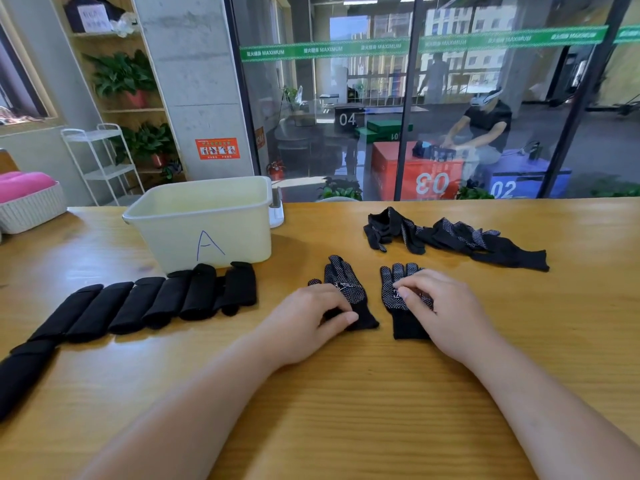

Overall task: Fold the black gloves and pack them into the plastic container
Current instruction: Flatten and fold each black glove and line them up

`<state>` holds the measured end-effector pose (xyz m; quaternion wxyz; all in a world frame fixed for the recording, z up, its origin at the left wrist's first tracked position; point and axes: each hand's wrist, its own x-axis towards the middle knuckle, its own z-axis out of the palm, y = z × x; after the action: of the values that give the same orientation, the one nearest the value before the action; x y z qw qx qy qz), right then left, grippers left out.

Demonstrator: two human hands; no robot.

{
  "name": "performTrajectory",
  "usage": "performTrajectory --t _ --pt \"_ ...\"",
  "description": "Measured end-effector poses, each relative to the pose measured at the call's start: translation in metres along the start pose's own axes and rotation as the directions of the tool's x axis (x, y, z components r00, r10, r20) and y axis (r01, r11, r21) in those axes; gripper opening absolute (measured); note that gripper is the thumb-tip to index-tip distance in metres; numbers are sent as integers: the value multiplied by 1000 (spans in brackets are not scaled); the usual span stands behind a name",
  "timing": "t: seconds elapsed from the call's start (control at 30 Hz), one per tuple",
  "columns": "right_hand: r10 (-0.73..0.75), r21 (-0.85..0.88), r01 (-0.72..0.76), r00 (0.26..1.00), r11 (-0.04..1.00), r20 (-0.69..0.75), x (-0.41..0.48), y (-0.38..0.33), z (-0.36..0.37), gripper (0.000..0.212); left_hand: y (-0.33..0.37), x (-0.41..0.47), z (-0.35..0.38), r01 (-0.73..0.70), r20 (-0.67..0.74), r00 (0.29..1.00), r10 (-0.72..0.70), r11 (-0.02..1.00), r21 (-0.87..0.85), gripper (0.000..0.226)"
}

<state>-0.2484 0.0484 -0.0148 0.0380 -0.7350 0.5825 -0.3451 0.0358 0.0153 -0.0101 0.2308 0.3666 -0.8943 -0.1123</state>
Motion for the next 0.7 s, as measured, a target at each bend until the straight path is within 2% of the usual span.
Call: performTrajectory --t 0.1,0.2,0.27,0.3,0.37,0.43,0.53,0.63,0.7 --pt "-3 -38 6 997 999 76 5 -14 5 35 -5 0 9 78 -156 984 -86 995 -55 21" --pt "-78 -72 104 948 992 308 13 -39 18 49 -10 3 18 186 -124 976 -178 981 56 33" --pt "-107 -160 187 905 969 411 15 -47 30 58 -11 3 18 195 -88 979 -185 975 110 42" --pt "-104 -229 212 907 950 408 15 -48 35 59 -11 3 17 190 -85 980 -179 970 151 45" --pt "-109 -334 214 945 918 307 14 -48 35 58 -14 2 14 190 -93 980 -173 955 228 49" --pt "-123 -332 193 968 923 218 14 -47 33 53 -17 1 13 195 -97 980 -175 948 254 53" --pt "-68 -250 143 955 958 288 17 -49 33 55 -20 3 16 182 -71 983 -171 959 219 59" --pt "-26 -326 175 910 929 414 20 -48 44 64 -22 7 19 170 25 983 -181 957 236 67" --pt "-7 -388 162 928 907 373 21 -49 46 61 -24 8 19 161 57 981 -185 942 295 70"
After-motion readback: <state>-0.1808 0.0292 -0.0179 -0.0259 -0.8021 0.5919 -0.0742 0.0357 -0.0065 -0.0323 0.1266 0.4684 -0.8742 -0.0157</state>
